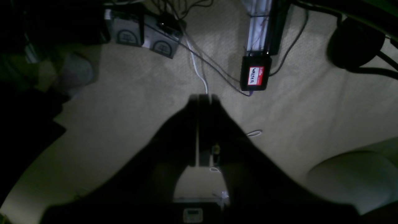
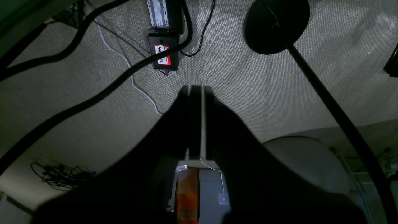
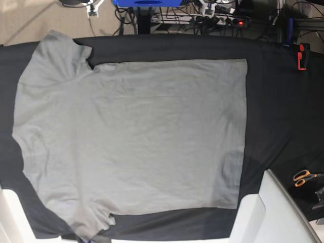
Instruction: Fold the T-shirt properly
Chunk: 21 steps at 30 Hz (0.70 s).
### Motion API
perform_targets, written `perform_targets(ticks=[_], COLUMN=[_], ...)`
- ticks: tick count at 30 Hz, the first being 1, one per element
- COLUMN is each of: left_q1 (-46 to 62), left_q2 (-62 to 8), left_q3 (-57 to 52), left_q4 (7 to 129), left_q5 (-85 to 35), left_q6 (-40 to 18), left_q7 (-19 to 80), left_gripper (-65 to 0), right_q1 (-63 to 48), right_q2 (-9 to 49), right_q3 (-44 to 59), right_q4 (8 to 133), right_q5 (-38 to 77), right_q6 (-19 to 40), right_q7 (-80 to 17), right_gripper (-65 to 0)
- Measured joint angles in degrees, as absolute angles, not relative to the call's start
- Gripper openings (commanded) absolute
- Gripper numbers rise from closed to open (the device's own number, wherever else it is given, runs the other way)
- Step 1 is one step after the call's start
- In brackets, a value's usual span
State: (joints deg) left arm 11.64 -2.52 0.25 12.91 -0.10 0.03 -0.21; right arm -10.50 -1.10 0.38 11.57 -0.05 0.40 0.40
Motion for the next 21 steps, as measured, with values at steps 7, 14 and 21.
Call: perform_targets(ticks=[7,14,21], left_q1=[11.64,12.91,12.86], left_q2=[-2.72,-2.74,-2.72], left_q3=[0.05,0.05,0.05], left_q4=[12.71,13.08,13.67], left_q5=[-0.1,-0.1,-0.1], left_q6=[0.01,0.03,0.01], left_q7=[-0.21,-0.16,-0.19], left_gripper=[-65.0,-65.0,-65.0], right_q1=[-10.87,-11.33,-11.33], right_q2=[-1.1,-1.1,-1.1], right_q3=[0.38,0.38,0.38], right_q4=[11.64,11.64,11.64], right_q5=[-0.08,-0.08,-0.08], right_q6=[0.4,0.38,0.38], right_q7=[0.4,0.38,0.4], right_gripper=[-64.2,-64.2,-64.2])
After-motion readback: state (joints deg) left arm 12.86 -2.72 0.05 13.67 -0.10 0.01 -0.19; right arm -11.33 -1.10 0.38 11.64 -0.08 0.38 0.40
